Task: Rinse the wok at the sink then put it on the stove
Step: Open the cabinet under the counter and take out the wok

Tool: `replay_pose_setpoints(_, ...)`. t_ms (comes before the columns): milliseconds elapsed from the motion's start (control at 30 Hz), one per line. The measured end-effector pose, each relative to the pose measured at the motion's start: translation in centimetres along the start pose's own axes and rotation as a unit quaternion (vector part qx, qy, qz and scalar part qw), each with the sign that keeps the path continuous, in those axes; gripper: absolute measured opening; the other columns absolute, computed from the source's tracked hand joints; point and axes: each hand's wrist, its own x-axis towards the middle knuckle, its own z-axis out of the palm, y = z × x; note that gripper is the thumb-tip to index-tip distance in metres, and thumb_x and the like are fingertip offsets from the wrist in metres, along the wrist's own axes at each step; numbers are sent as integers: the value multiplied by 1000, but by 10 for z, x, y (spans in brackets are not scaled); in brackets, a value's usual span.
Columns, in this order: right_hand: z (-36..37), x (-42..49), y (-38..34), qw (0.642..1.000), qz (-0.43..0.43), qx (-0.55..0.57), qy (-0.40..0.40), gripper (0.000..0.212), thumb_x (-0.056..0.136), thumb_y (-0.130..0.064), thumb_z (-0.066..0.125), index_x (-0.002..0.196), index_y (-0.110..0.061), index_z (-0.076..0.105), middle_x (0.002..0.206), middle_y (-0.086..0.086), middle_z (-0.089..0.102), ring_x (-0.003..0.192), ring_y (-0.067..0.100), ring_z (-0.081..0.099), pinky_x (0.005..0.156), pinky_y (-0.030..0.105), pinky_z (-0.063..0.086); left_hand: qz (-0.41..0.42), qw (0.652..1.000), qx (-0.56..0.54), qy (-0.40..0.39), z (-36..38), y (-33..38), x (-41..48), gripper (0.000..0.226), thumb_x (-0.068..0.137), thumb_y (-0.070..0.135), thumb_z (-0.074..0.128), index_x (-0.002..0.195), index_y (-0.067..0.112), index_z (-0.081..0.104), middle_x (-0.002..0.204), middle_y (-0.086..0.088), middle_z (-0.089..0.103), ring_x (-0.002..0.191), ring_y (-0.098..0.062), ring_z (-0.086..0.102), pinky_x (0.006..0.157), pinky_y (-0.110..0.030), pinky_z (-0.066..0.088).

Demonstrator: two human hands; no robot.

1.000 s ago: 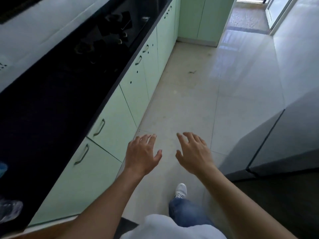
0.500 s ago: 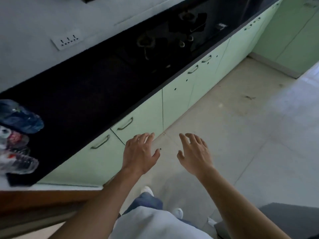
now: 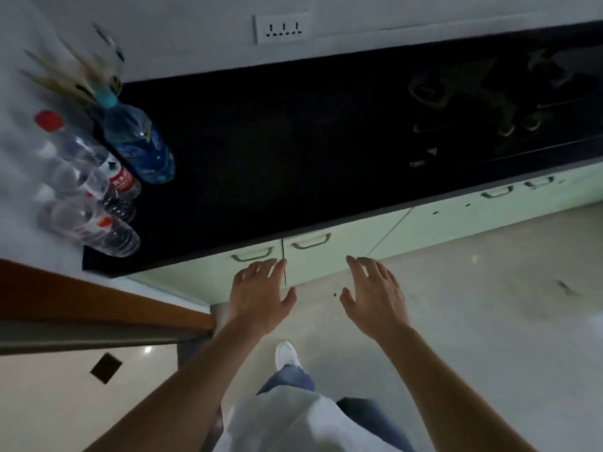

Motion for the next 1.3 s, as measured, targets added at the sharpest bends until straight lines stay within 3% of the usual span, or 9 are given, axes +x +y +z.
replay_pose_setpoints(133,21,37,-7,999,-24,5,-23,62,87,-31,70,142,-9,50,137,15,59,124,33,58,105,45,47,-49,999,-1,-5,6,-32,9,66,90,58,37,147,25,32,151,1,43,138,-20,40,112,-40,34)
replay_pose_setpoints(267,44,64,-11,998,-62,-2,-30,62,81,-29,77,135,-7,57,131,16,64,116,33,64,98,45,52,-82,997,-3,-4,18,-54,14,65,90,57,39,146,23,34,149,1,45,137,-21,41,111,-39,35)
replay_pose_setpoints(400,80,88,-7,995,-98,13,-33,60,76,-23,80,130,-6,60,127,16,66,111,34,66,94,46,54,-82,996,-21,-23,41,-59,31,66,90,55,38,148,24,29,155,2,36,143,-19,31,116,-41,30)
replay_pose_setpoints(533,116,104,-1,991,-125,24,-30,60,74,-17,80,129,-4,60,127,18,64,113,37,63,97,48,52,-75,997,-22,-18,66,-55,50,66,92,52,40,149,22,28,157,0,32,145,-20,27,119,-41,24)
replay_pose_setpoints(767,157,123,1,987,-161,10,-13,59,80,-11,72,134,4,55,128,22,63,120,38,59,112,52,41,-77,997,-20,4,103,-55,70,71,90,41,54,149,10,29,148,-10,44,137,-26,39,118,-42,28)
replay_pose_setpoints(1000,179,113,11,984,-163,68,40,50,80,-8,61,128,3,61,117,21,65,110,40,58,98,48,50,-78,995,-15,54,134,-53,59,71,88,33,58,148,9,30,147,-12,43,140,-30,35,117,-43,30)
replay_pose_setpoints(1167,176,87,31,978,-183,91,46,53,76,3,65,129,-2,63,121,16,65,116,34,55,106,50,47,-71,996,-30,49,148,-49,29,70,88,26,55,150,10,26,152,-11,36,146,-28,25,119,-45,26)
replay_pose_setpoints(1300,176,65,39,978,-179,95,42,50,74,8,66,122,-2,66,118,16,66,115,34,55,104,53,49,-65,997,-30,17,153,-50,-6,75,88,25,56,152,13,18,156,-9,28,149,-25,16,119,-48,24)
